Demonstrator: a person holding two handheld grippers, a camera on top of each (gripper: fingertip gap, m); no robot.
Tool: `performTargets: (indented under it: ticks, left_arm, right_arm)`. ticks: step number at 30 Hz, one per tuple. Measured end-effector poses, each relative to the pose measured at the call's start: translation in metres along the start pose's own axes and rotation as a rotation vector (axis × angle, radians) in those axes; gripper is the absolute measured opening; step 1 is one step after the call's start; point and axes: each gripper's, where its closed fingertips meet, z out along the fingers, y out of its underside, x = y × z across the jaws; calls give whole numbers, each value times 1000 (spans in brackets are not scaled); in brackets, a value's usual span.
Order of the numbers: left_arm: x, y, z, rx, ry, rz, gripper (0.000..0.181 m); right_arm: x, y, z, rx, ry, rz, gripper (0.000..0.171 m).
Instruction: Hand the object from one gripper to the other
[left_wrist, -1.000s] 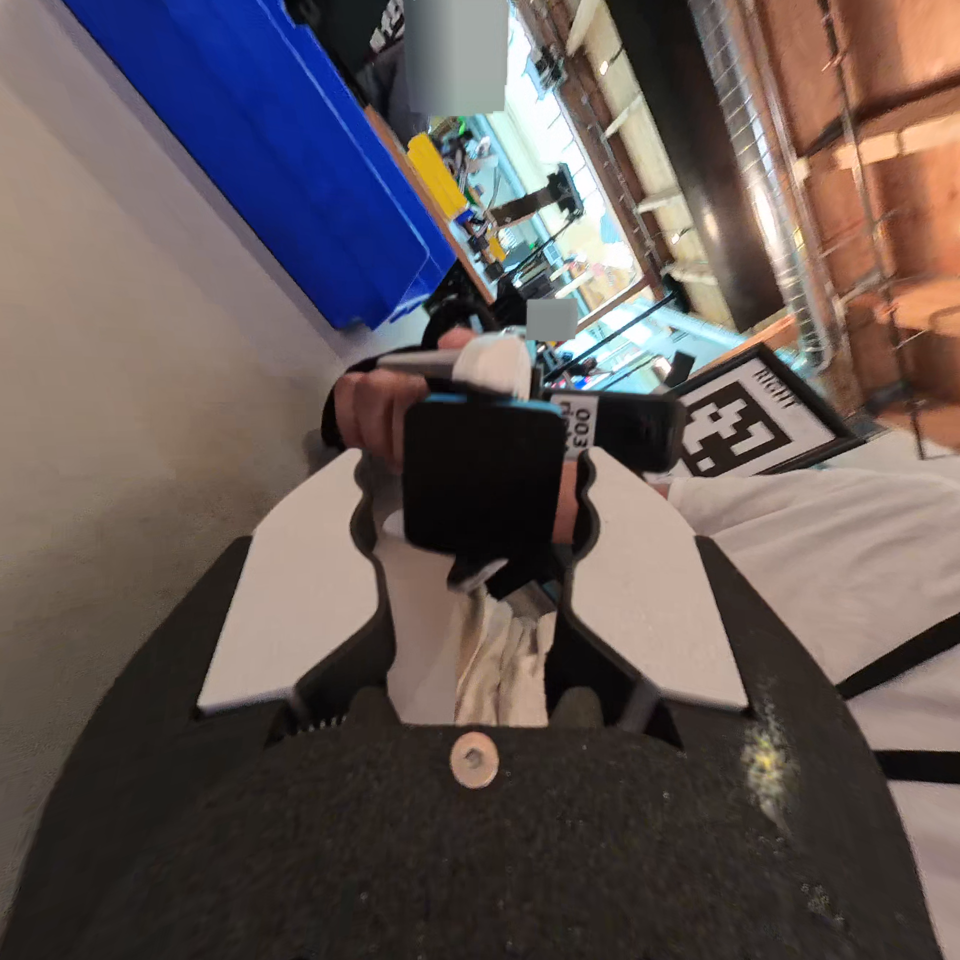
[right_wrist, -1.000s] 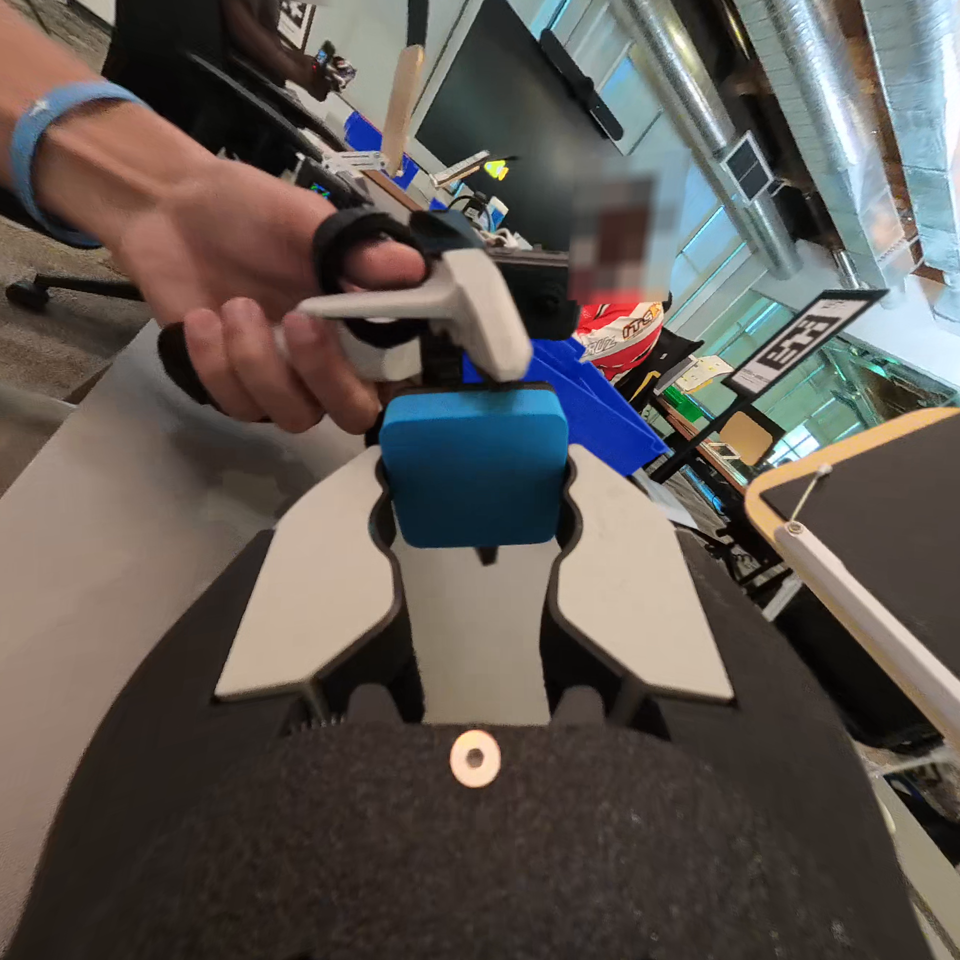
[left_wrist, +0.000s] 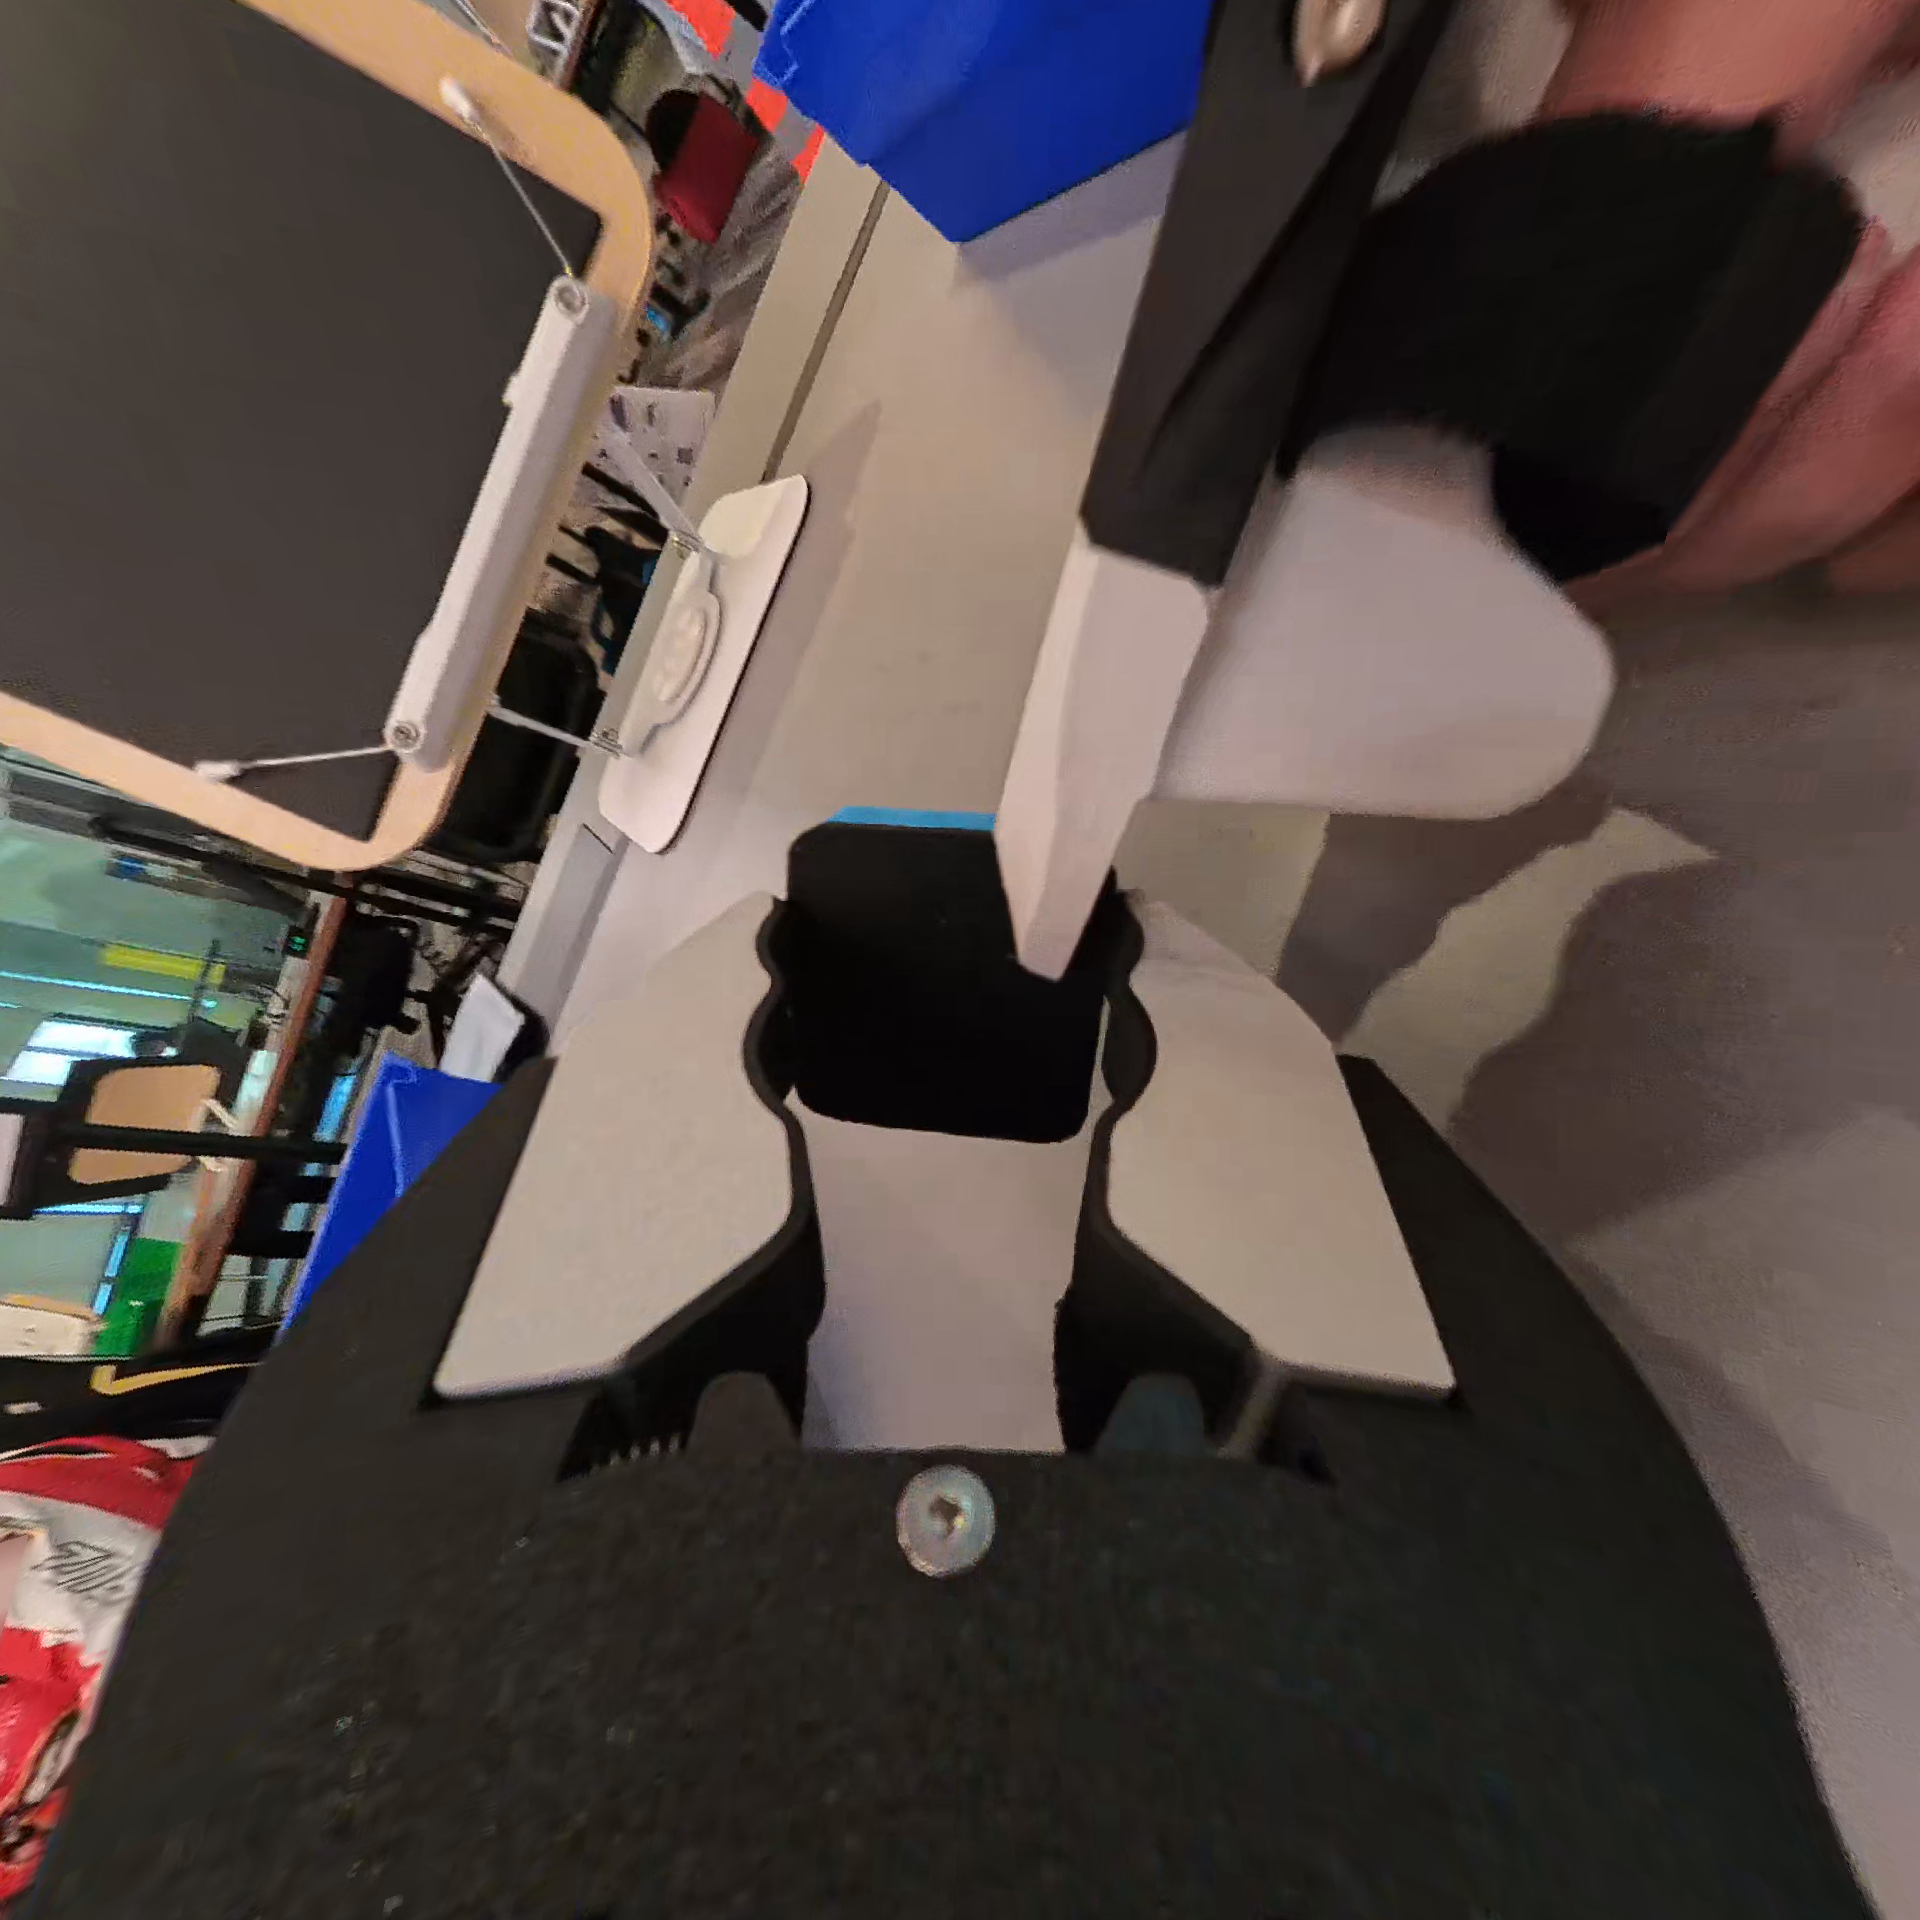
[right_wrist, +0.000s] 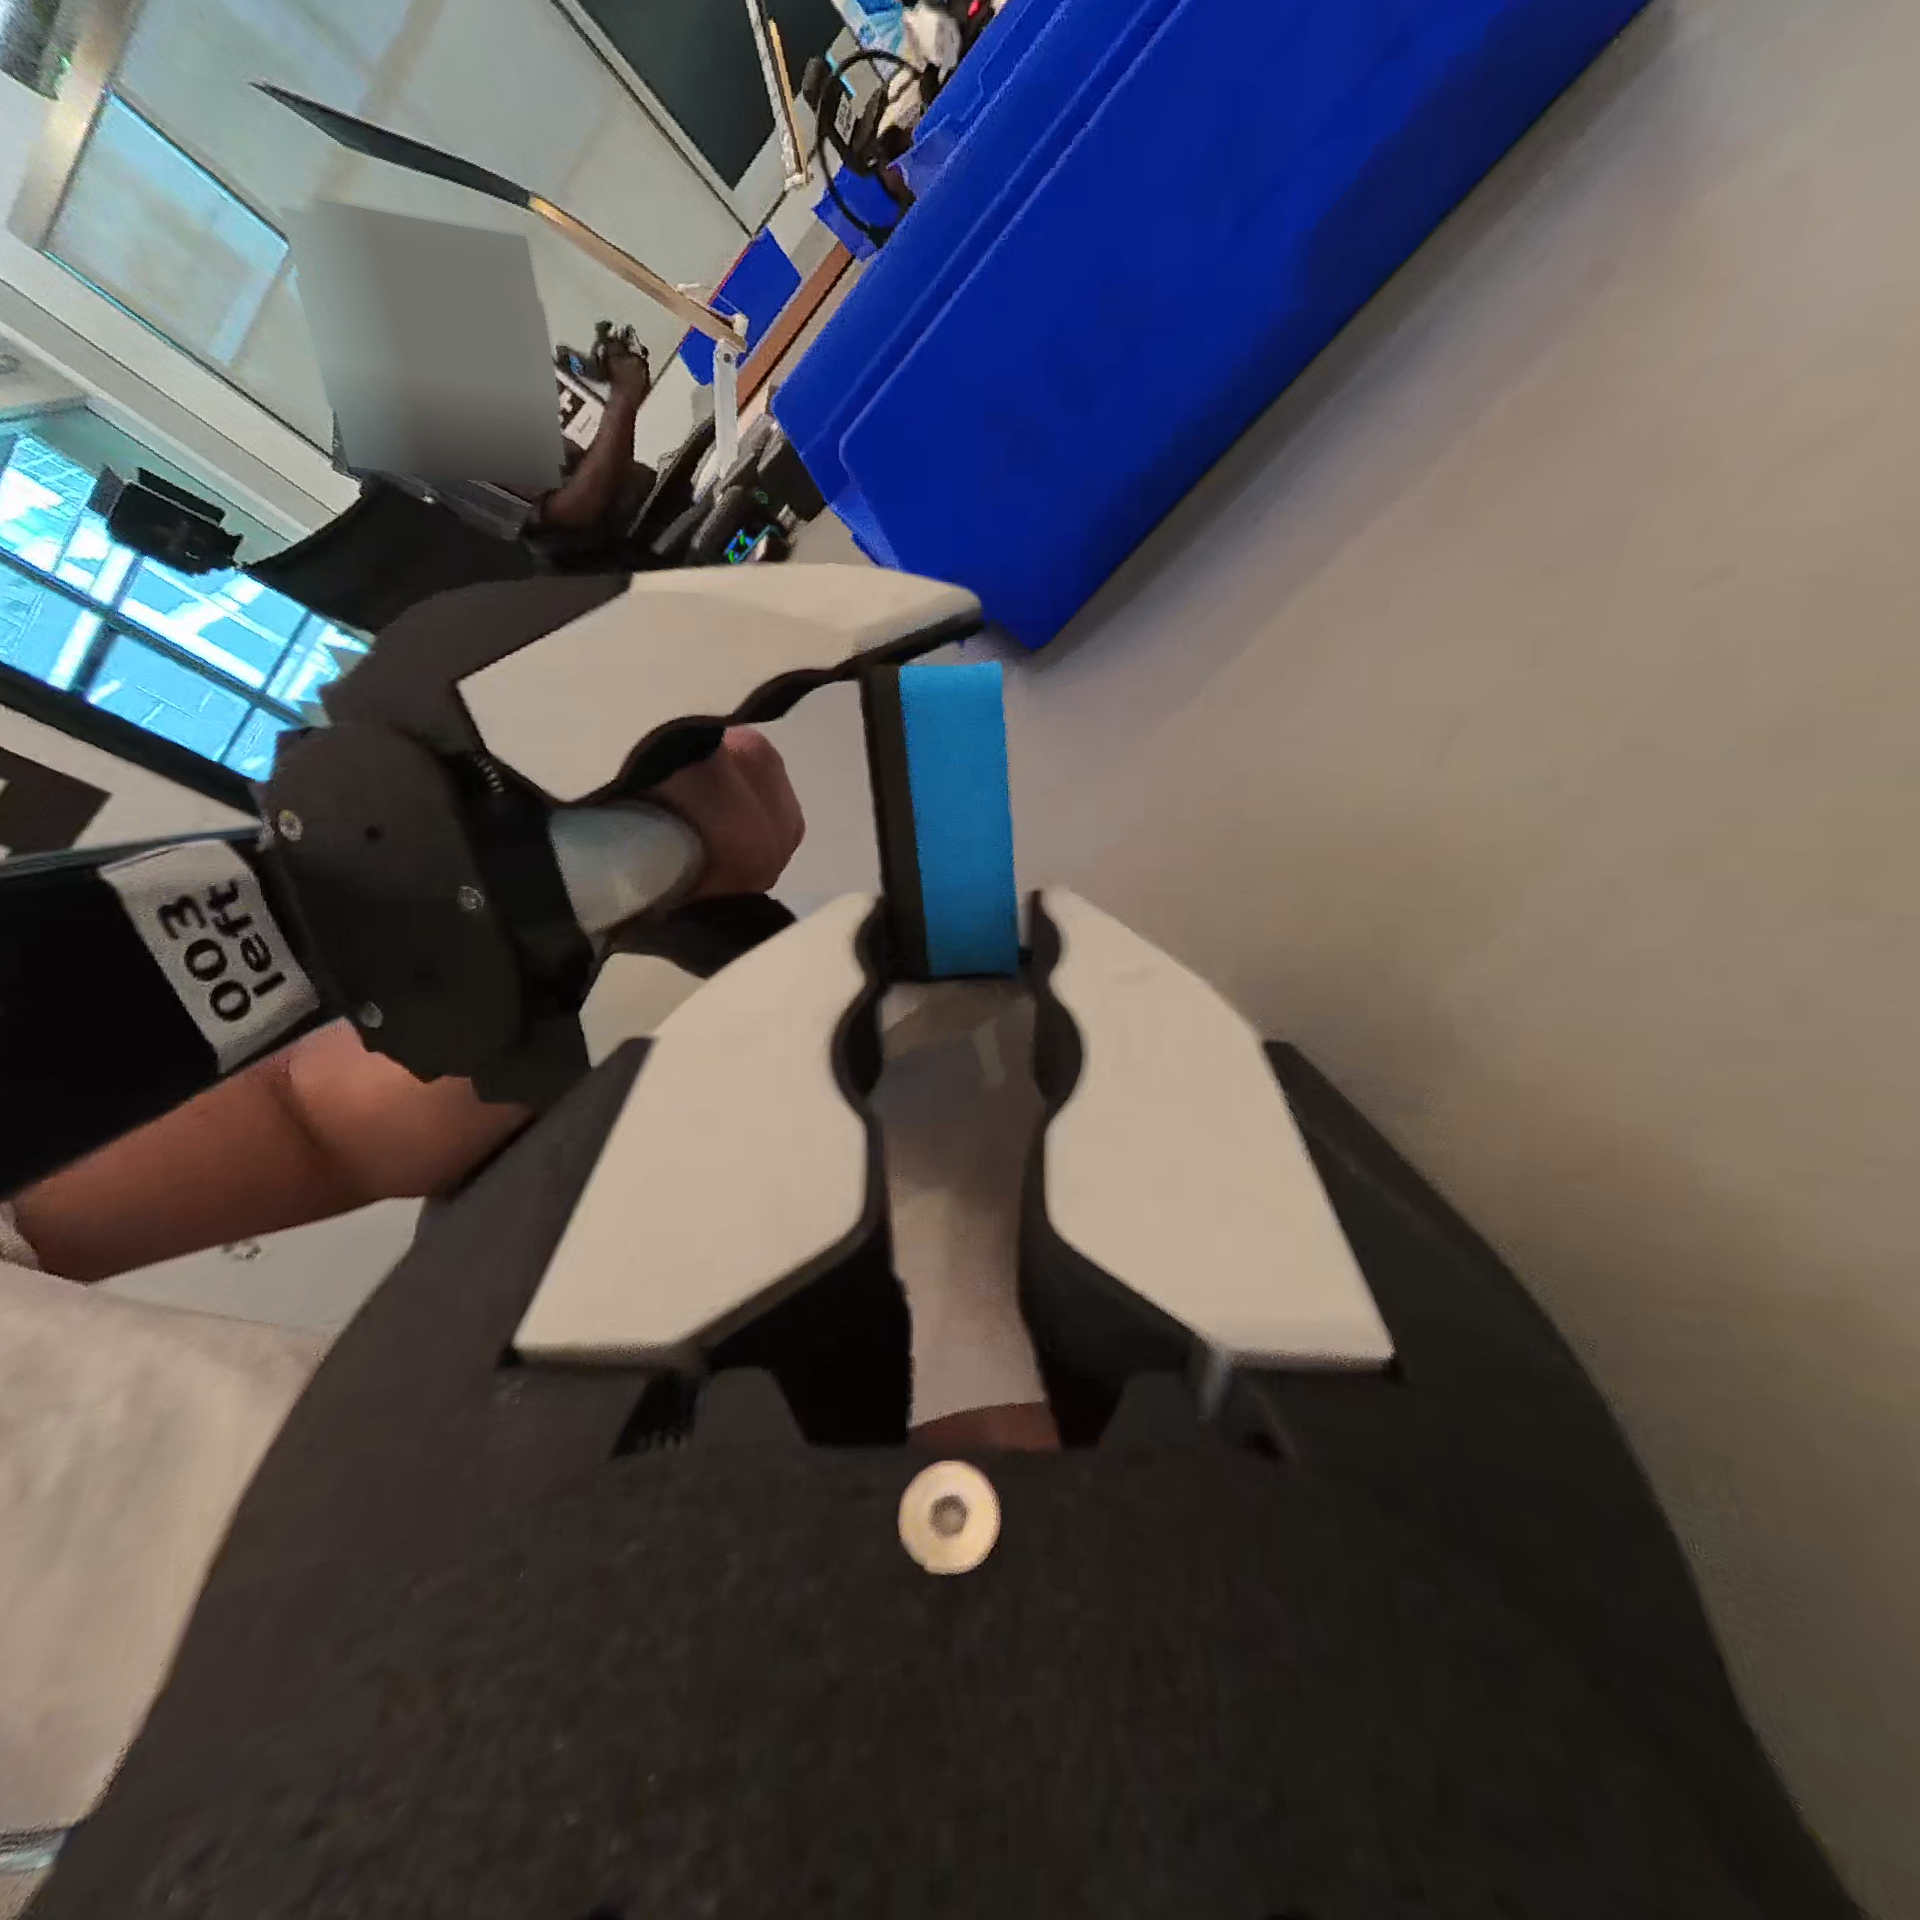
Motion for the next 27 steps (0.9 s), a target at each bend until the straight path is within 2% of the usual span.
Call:
performTargets:
  ticks: [4,9,11,17,21,24,27]
  left_arm:
    - [4,0,1,-3,-3,-7,57]
    - [2,-6,-4,67,48,-161,56]
    - [-1,-10,-9,129,110,-317,56]
    - [-24,-30,-25,390,421,-979,58]
    - [-38,-43,-38,599,674,-1360,57]
    - [-42,-43,-41,668,756,-1459,54]
    - [-35,-43,-41,632,779,-1394,43]
  right_arm:
    - [3,5,-1,-45,-18,-13,22]
    - [5,-5,-12,-1,-112,40,22]
    - [9,-14,-20,44,-131,48,22]
    - [0,-45,-43,243,-265,84,22]
    - [-26,-40,-39,219,-381,46,22]
    - [-38,-35,-33,200,-421,33,22]
    - [-40,-32,-29,193,-422,36,22]
